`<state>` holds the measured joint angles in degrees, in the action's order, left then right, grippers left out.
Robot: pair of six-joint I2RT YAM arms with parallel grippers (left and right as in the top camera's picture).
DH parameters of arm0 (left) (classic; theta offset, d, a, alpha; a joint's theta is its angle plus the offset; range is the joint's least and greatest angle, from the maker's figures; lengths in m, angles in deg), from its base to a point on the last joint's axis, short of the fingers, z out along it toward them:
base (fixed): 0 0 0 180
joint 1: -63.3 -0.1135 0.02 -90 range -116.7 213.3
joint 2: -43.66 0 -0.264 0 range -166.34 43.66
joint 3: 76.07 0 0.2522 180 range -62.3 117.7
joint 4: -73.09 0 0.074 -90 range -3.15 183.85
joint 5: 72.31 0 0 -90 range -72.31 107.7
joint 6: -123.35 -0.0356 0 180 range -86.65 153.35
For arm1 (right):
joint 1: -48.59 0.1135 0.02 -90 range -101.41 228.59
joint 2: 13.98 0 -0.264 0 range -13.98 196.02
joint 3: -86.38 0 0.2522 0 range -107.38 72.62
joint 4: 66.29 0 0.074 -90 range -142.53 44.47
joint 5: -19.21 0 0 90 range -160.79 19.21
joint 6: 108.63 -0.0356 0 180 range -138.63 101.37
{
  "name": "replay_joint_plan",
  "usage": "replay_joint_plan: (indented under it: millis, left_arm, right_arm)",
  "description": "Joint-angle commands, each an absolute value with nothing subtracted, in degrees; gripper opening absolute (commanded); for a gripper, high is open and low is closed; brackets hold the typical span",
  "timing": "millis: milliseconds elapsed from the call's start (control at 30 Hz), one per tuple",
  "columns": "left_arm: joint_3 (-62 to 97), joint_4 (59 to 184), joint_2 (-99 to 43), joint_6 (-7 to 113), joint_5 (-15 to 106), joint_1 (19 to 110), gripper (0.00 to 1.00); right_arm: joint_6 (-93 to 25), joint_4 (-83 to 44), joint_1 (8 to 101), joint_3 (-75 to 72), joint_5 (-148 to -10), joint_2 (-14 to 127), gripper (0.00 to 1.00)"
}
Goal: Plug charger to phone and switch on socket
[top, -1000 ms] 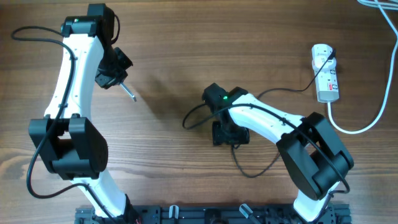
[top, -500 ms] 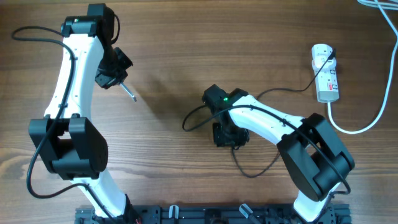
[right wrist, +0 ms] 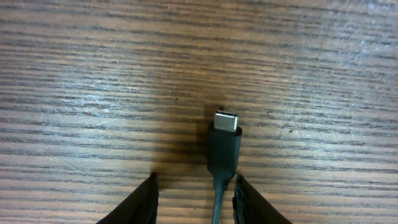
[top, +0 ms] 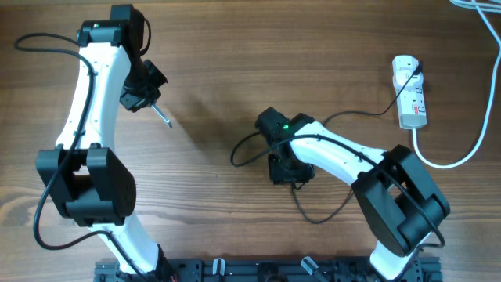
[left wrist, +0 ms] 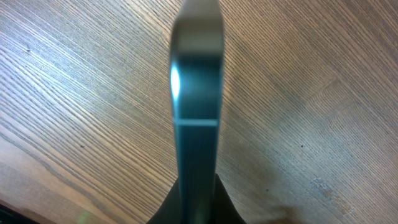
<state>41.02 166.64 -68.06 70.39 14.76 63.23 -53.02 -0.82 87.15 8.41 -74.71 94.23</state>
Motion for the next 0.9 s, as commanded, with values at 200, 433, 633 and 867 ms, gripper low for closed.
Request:
replay_joint_plan:
  millis: [200, 433, 633, 867]
  left_arm:
    - [40.7, 167.0, -66.2, 71.1, 15.1, 63.0, 0.04]
    - [40.7, 167.1, -66.2, 71.1, 15.1, 63.0, 0.04]
    - [40.7, 167.1, -66.2, 71.1, 15.1, 63.0, 0.04]
    - [40.7, 167.1, -66.2, 71.1, 15.1, 63.0, 0.04]
  right_arm:
    - [-53.1, -2.1, 85.3, 10.3, -70.4, 95.8, 0.29]
    - [-52.8, -1.9, 85.3, 10.3, -70.3, 95.8, 0.29]
    - [-51.8, -1.4, 85.3, 10.3, -70.3, 95.8, 0.26]
    - [-51.8, -0.6, 85.3, 10.3, -70.4, 95.8, 0.24]
